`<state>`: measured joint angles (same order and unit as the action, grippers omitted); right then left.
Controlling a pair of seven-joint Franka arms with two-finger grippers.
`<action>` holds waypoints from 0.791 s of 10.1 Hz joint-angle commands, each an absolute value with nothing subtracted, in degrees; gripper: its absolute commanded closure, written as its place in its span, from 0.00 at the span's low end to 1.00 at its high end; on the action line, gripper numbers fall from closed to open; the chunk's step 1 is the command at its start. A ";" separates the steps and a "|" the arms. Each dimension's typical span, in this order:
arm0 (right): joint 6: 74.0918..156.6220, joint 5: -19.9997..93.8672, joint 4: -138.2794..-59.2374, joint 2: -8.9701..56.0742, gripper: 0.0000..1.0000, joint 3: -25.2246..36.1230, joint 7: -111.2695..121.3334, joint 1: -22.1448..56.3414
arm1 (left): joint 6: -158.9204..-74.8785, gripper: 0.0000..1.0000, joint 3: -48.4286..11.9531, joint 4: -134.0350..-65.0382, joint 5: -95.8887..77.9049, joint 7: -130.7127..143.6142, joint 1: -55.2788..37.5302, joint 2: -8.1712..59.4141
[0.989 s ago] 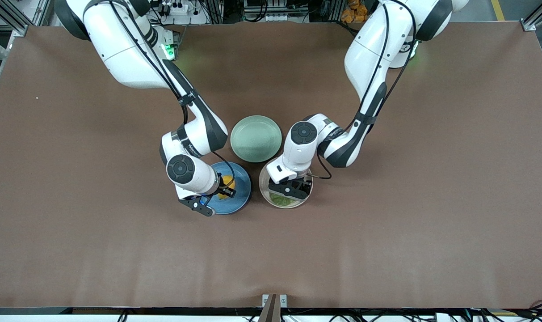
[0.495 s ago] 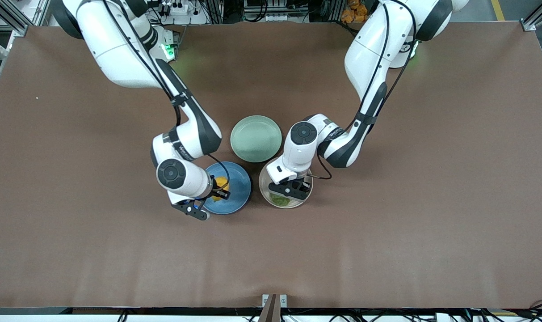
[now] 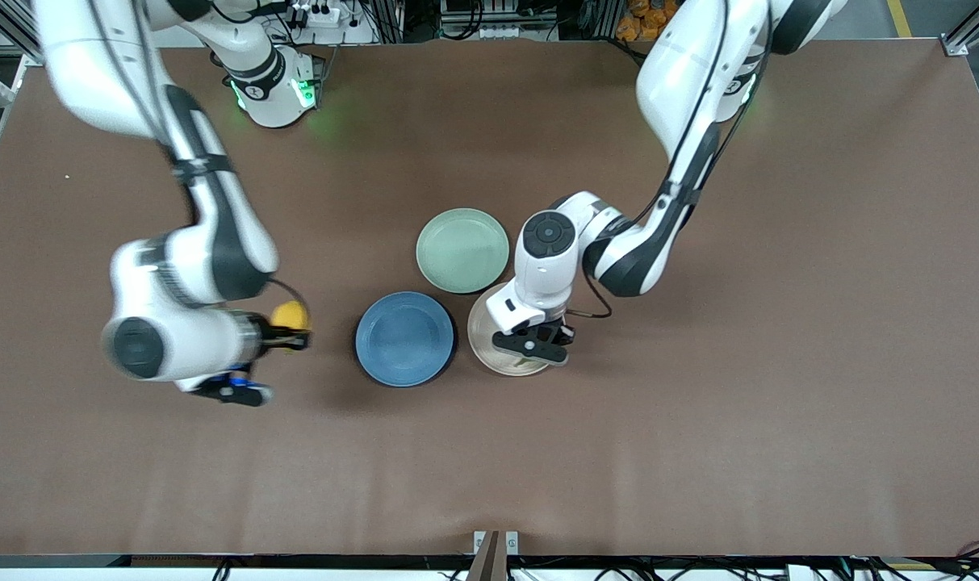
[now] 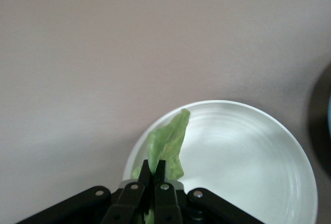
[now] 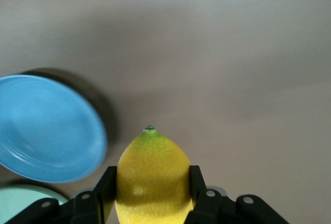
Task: Pick lemon and lettuce from blue and beige plates
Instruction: 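Carry the lemon off the blue plate while the left gripper lifts the lettuce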
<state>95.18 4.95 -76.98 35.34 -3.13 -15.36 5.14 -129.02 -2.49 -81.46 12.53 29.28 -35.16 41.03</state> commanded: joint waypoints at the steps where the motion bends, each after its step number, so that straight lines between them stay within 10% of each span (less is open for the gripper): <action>1: 94.91 3.61 -81.19 32.00 1.00 -3.87 -5.40 -1.91 | -116.95 1.00 -2.55 -84.20 13.71 30.32 -31.04 32.71; 8: 123.04 3.16 -101.42 30.50 1.00 -3.87 -0.09 -6.95 | -111.97 1.00 -2.81 -84.90 11.27 27.60 -15.74 40.24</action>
